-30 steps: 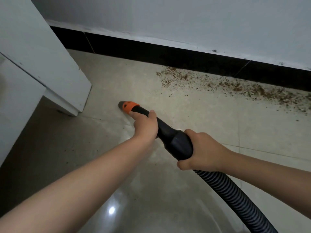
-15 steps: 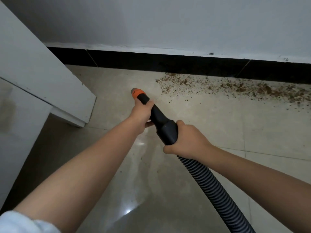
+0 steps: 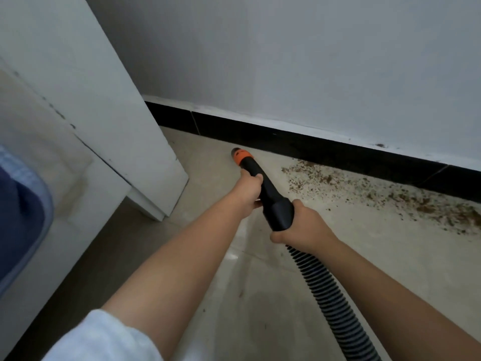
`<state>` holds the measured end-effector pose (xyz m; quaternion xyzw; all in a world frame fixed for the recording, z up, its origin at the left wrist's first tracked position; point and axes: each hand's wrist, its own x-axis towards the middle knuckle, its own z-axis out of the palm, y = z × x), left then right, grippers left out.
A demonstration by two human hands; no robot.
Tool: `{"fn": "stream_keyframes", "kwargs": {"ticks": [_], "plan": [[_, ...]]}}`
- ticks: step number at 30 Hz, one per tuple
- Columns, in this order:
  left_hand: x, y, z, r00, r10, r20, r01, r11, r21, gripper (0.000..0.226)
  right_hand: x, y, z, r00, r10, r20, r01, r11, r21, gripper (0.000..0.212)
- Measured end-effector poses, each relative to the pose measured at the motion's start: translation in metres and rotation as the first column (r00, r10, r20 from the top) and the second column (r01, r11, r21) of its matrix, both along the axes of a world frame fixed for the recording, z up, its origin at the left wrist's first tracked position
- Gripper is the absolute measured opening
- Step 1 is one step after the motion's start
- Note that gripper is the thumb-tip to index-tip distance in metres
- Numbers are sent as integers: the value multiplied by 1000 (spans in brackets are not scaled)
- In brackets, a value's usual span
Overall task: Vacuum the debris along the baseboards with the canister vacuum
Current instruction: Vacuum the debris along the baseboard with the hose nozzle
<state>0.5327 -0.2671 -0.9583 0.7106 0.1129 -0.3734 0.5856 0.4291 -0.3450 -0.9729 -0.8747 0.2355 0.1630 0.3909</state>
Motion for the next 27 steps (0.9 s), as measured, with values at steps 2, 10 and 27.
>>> {"fn": "stream_keyframes", "kwargs": {"ticks": [2,10,27], "plan": [[9,-5,-2,999,51,5,-51,999,4,57,12,-5,0,1000,9,-5,-9,1000,19,53],[65,18,-16,981,194,32,-195,979,54,58,69,16,-4,993,121,-8,-122,992,-21,53],[55,59,-17,974,225,31,-224,974,-24,54,64,37,6,979,202,6,-202,979,23,52]]}}
